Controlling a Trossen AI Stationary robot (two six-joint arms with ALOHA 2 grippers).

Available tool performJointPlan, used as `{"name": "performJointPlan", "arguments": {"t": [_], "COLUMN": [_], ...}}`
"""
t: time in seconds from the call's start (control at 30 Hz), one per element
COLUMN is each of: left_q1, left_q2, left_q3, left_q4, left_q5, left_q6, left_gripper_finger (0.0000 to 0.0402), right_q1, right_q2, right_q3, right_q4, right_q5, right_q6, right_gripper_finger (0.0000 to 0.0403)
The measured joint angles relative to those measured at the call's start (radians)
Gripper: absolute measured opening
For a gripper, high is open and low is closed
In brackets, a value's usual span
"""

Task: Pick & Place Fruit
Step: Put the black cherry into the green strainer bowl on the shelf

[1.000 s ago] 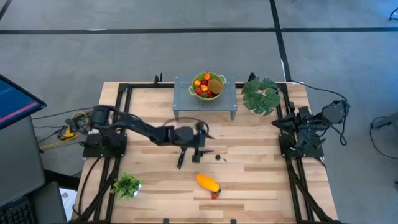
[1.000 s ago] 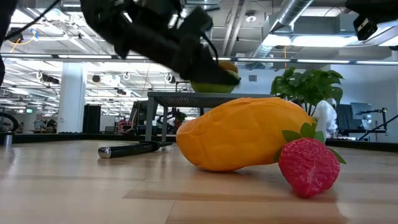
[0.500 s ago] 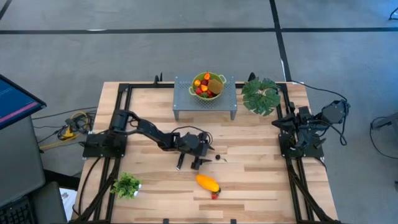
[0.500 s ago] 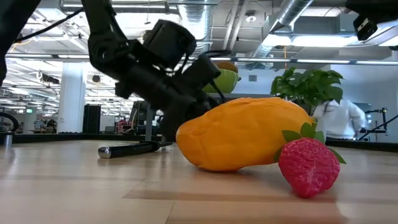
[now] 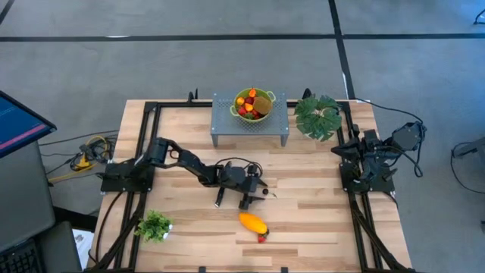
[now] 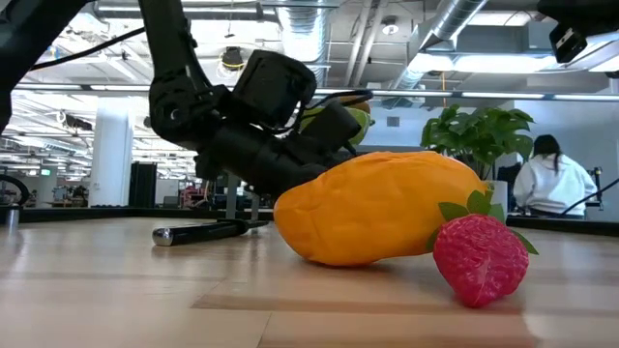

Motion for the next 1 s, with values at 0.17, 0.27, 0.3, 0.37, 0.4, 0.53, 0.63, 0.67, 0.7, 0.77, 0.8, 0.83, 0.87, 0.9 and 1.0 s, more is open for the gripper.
{"name": "performJointPlan", "arguments": {"t": [0.17, 0.27, 0.3, 0.37, 0.4, 0.53, 0.63, 0.67, 0.7, 0.77, 0.8, 0.83, 0.87, 0.9, 1.0], "left_q1": [0.0, 0.0, 0.0, 0.0, 0.0, 0.0, 0.0, 0.0, 0.0, 0.0, 0.0, 0.0, 0.0, 0.0, 0.0], "left_q2": [0.001, 0.001, 0.001, 0.001, 0.001, 0.0, 0.0, 0.0, 0.0, 0.0, 0.0, 0.0, 0.0, 0.0, 0.0], "left_q3": [0.008, 0.008, 0.008, 0.008, 0.008, 0.008, 0.008, 0.008, 0.008, 0.008, 0.008, 0.008, 0.008, 0.008, 0.008], "left_q4": [-0.001, -0.003, -0.003, -0.003, -0.003, -0.002, -0.002, -0.002, -0.002, -0.002, -0.002, -0.002, -0.002, -0.002, -0.002], "left_q5": [-0.001, 0.0, 0.0, 0.0, 0.0, 0.0, 0.0, 0.0, 0.0, 0.0, 0.0, 0.0, 0.0, 0.0, 0.0], "left_q6": [-0.001, -0.001, -0.001, -0.001, -0.001, -0.001, -0.001, -0.001, -0.001, -0.001, -0.001, -0.001, -0.001, -0.001, -0.002], "left_gripper_finger": [0.0229, 0.0194, 0.0181, 0.0155, 0.0144, 0.0109, 0.0101, 0.0101, 0.0103, 0.0109, 0.0112, 0.0113, 0.0113, 0.0113, 0.0108], "right_q1": [0.0, 0.0, 0.0, 0.0, 0.0, 0.0, 0.0, 0.0, 0.0, 0.0, 0.0, 0.0, 0.0, 0.0, 0.0], "right_q2": [0.0, 0.0, 0.0, 0.0, 0.0, 0.0, 0.0, 0.0, 0.0, 0.0, 0.0, 0.0, 0.0, 0.0, 0.0], "right_q3": [0.0, 0.0, 0.0, 0.0, 0.0, 0.0, 0.0, 0.0, 0.0, 0.0, 0.0, 0.0, 0.0, 0.0, 0.0], "right_q4": [0.0, 0.0, 0.0, 0.0, 0.0, 0.0, 0.0, 0.0, 0.0, 0.0, 0.0, 0.0, 0.0, 0.0, 0.0], "right_q5": [0.0, 0.0, 0.0, 0.0, 0.0, 0.0, 0.0, 0.0, 0.0, 0.0, 0.0, 0.0, 0.0, 0.0, 0.0], "right_q6": [0.0, 0.0, 0.0, 0.0, 0.0, 0.0, 0.0, 0.0, 0.0, 0.0, 0.0, 0.0, 0.0, 0.0, 0.0], "right_gripper_finger": [0.0006, 0.0006, 0.0006, 0.0006, 0.0006, 0.0006, 0.0006, 0.0006, 0.0006, 0.0006, 0.0006, 0.0006, 0.0006, 0.0006, 0.0006]}}
